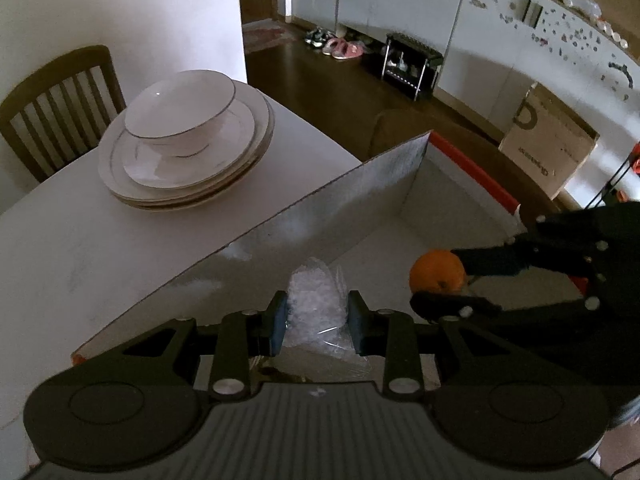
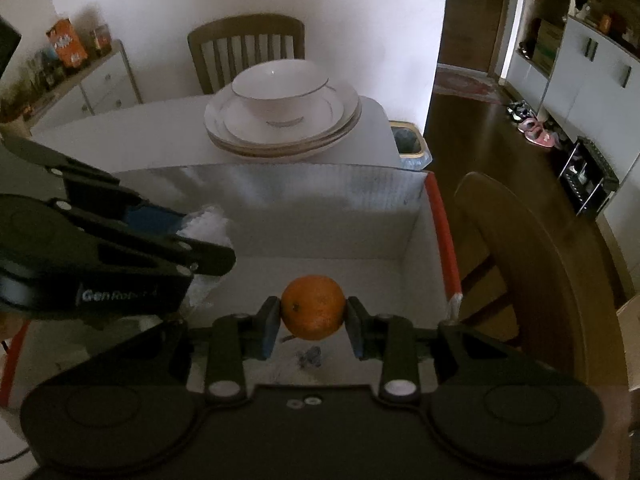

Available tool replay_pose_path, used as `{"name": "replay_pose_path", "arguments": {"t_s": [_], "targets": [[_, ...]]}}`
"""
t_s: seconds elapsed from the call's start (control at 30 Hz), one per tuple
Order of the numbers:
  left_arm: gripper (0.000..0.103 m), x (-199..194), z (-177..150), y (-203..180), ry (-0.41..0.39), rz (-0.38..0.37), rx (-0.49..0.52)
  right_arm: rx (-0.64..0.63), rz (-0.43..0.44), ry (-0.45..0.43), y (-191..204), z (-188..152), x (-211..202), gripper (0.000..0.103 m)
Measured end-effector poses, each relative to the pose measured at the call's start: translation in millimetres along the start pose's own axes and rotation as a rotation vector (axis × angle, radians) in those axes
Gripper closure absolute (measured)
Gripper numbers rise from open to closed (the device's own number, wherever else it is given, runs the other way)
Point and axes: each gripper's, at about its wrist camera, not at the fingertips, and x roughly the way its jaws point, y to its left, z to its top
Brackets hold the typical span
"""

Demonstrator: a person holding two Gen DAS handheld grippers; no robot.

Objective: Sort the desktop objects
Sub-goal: 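Lower the orange and plastic bag into the box and open both tools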

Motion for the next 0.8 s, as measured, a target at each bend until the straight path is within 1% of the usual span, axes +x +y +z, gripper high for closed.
{"name": "replay_pose_path", "arguments": {"t_s": [0.33, 0.53, 0.67, 0.8], "targets": [[0.073, 26.3, -4.8, 2.3, 0.068, -0.010, 0.015, -0.040, -0.001, 0.090, -1.5, 2.9, 30.0, 0.069], [0.073, 36.7, -6.9, 4.8, 0.125, -0.035, 0.013, -0.089, 0.023, 0.139, 4.6, -0.4, 33.4, 0.070], [0.073, 40.2, -10.0, 4.9, 0.153, -0.049, 0.021, -0.151, 0.023, 0.182, 13.9, -4.4, 34.8, 0.070], [0.073, 44.5, -11.7, 3.5, 0.179, -0.050, 0.033, -0.173, 0.020, 0.201, 17.5, -6.2, 35.9, 0.070]]}}
